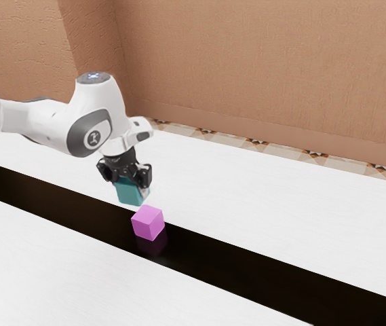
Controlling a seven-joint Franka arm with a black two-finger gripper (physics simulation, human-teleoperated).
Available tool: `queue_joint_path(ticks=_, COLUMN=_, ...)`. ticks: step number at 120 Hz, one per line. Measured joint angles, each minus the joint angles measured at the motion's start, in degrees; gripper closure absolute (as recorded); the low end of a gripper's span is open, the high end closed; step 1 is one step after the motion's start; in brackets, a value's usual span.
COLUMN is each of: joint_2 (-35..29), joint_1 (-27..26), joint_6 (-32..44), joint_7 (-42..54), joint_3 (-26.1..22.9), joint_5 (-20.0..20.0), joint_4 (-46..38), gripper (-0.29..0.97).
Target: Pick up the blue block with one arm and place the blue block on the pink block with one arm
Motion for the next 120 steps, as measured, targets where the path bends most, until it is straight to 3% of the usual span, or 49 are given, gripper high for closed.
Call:
queue_joint_path(ticks=32, joint_2=6.1, joint_1=1.4, joint_6=-0.2, joint_7=-0.2, joint_3=-0.3, joint_5=1.5, joint_4=3.4, gripper=0.32)
queue_joint_path(ticks=120, joint_2=8.9, joint_1=1.4, joint_6=5.2, joint_7=5.6, joint_3=-1.6, joint_5=1.8, joint_4=3.5, gripper=0.32)
